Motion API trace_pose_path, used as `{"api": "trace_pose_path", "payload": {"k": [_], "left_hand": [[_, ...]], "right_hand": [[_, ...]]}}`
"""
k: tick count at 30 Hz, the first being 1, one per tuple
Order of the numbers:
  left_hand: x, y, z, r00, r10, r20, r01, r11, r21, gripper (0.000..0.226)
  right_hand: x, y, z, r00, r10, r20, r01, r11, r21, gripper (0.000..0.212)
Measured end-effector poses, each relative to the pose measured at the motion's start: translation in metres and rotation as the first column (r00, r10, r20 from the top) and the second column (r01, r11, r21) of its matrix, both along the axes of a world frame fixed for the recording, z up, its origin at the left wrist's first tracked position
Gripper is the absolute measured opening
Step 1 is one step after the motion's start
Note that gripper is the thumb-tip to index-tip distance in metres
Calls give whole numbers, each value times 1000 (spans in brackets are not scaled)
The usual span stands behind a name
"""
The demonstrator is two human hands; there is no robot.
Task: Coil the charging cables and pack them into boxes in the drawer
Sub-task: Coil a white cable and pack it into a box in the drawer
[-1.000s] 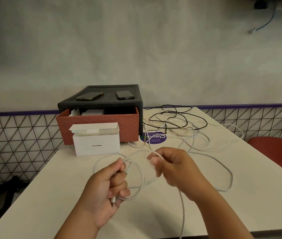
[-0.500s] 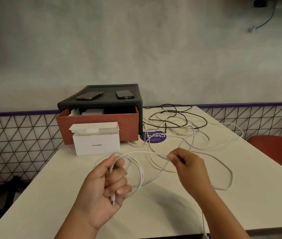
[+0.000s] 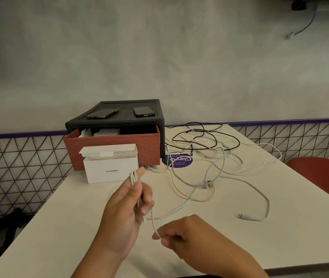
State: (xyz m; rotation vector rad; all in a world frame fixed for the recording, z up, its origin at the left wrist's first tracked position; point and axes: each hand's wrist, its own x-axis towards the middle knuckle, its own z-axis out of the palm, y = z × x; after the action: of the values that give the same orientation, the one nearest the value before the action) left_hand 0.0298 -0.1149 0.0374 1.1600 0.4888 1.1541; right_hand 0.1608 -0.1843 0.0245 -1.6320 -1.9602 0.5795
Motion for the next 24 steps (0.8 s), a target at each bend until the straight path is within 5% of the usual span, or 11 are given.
{"api": "trace_pose_path", "payload": {"k": [6, 9, 14, 19, 24], "left_hand": [[0, 1, -17, 852, 225, -473, 23, 886, 464, 26], [-6, 1, -21, 808, 203, -553, 112, 868, 483, 31], [-9, -11, -14, 868, -33, -496, 208, 930, 302, 26], [-13, -15, -3, 880, -30, -474, 258, 868, 424, 32], [-15, -17, 0, 951, -83, -299, 150, 967, 208, 33]], "right_hand": [[-5, -13, 12, 994, 104, -42, -107, 991, -79, 23], [4, -17, 20, 988, 90, -122, -89, 996, 12, 12], [19, -16, 26, 953, -33, -302, 78, 987, 138, 31], [30, -15, 33, 919, -130, -371, 242, 930, 275, 31], [48, -9, 18, 946, -306, -105, 319, 831, 456, 17]]}}
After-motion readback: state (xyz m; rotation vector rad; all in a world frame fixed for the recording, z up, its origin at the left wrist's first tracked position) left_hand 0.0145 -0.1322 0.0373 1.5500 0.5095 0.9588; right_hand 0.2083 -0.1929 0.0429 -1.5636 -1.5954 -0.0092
